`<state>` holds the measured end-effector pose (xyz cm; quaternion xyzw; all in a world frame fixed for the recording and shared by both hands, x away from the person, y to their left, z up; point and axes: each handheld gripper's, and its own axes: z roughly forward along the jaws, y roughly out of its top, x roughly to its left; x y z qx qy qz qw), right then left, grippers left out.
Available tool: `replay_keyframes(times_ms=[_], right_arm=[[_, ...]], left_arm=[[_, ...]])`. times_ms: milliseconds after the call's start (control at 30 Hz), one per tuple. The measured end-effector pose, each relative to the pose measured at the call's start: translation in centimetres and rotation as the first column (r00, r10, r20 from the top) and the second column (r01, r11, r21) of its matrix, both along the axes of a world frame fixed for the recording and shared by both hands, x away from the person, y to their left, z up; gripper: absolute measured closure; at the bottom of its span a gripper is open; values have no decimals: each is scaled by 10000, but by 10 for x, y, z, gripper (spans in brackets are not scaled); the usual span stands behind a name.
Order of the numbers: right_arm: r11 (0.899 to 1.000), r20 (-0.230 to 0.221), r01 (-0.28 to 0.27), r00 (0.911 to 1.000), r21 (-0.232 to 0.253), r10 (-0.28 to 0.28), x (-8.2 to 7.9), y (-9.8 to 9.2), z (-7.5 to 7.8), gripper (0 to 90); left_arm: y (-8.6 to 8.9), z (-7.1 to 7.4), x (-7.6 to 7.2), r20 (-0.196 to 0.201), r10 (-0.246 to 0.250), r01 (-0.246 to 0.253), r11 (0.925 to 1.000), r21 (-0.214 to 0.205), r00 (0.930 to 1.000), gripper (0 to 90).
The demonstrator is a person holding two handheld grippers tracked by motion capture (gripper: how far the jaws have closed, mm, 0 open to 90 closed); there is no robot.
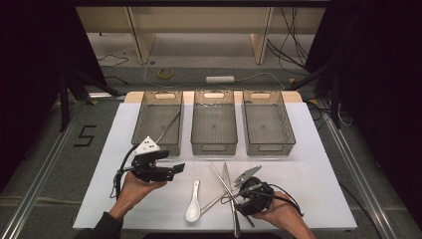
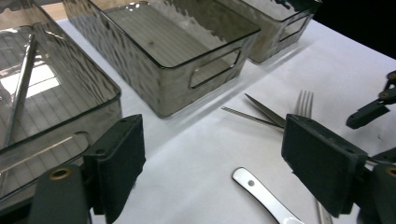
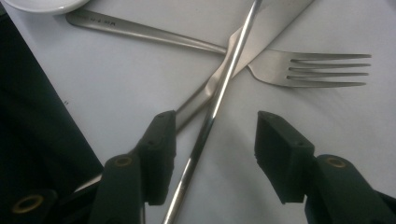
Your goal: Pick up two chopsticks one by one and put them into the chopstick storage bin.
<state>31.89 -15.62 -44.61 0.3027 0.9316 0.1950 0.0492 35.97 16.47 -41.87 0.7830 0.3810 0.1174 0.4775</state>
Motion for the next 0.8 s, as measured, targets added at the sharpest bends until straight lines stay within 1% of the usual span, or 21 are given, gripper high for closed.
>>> replay_keyframes(times_ms=[67, 100, 167, 233, 300, 400, 633, 800], right_arm=[[9999, -34, -39, 10000, -101, 38, 0, 2, -1, 521], [9999, -55, -22, 10000, -124, 22, 0, 2, -2, 531], [9998, -73, -26, 10000, -187, 25, 1, 3, -3, 550], [9997, -140, -11, 9999, -239, 7, 2, 4, -3, 569], [9997, -193, -58, 9998, -238, 54, 3, 4, -5, 584], [9996, -263, -43, 9996, -286, 36, 4, 5, -5, 615], [9987, -394, -105, 9992, -505, 85, 6, 7, -8, 663], [9981, -469, -149, 9988, -592, 121, 8, 9, -10, 683]], left_arm=[[-1, 0, -5, 79, -32, 33, 9999, -131, 10000, 197], [-1, 0, -7, 136, -67, 68, 9999, -130, 9999, 191], [-2, -1, -11, 121, -122, 125, 9996, -244, 9999, 178], [-3, -1, -14, 143, -190, 194, 9993, -304, 9997, 172], [-3, -1, -16, 255, -193, 201, 9993, -311, 9995, 166], [-3, -1, -19, 221, -166, 177, 9987, -485, 9996, 166], [-4, -2, -22, 293, -192, 205, 9988, -440, 9994, 166], [-5, -2, -22, 252, -228, 238, 9990, -389, 9994, 166]])
